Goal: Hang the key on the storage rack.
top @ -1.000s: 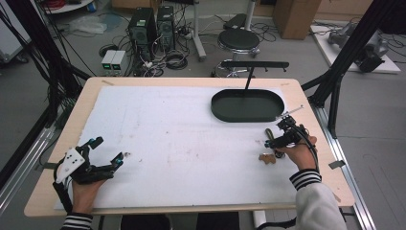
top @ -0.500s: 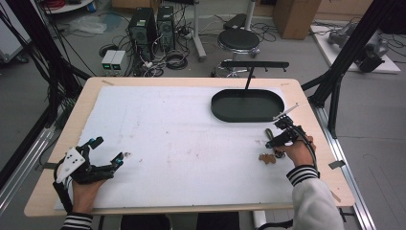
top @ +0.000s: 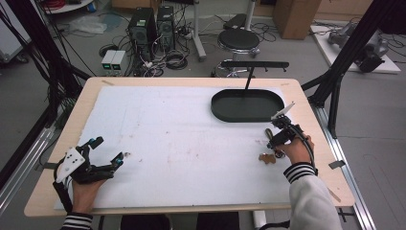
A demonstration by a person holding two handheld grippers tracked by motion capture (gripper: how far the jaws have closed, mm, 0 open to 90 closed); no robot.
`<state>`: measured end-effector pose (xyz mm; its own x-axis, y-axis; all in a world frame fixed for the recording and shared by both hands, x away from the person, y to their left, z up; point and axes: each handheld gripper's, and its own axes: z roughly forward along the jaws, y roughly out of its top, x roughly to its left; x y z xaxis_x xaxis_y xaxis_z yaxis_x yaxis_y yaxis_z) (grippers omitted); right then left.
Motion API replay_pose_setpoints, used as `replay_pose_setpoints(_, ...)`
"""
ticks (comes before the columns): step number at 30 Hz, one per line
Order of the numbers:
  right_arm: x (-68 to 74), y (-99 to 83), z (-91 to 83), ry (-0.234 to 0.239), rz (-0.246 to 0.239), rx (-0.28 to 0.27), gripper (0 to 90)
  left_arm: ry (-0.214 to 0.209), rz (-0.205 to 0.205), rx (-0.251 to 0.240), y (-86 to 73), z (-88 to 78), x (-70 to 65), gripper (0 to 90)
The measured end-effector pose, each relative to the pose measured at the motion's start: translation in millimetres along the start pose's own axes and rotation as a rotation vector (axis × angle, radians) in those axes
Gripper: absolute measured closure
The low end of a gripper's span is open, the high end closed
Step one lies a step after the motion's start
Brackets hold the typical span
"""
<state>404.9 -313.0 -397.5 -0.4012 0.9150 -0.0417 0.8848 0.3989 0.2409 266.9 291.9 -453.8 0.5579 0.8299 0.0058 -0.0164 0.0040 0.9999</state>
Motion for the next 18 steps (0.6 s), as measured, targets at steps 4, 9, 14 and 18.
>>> replay_pose_setpoints(4, 0.2, 0.8, 1.0, 0.004, 0.003, 0.01, 52.3, 0.0, 0.0, 0.0, 0.0, 0.0, 0.1, 5.2)
replay_pose_setpoints(9, 0.8, 1.8, 2.7, 0.002, -0.005, 0.018, 55.3, 0.0, -0.001, 0.0, 0.0, 0.0, 0.2, 5.2)
replay_pose_setpoints(14, 0.9, 2.6, 4.0, -0.008, -0.004, 0.035, 62.2, 0.0, -0.001, 0.0, 0.0, -0.1, 0.1, 5.2)
replay_pose_setpoints(18, 0.1, 2.6, 4.4, -0.013, -0.002, 0.041, 64.8, 0.0, -0.001, 0.0, 0.0, -0.1, 0.2, 5.2)
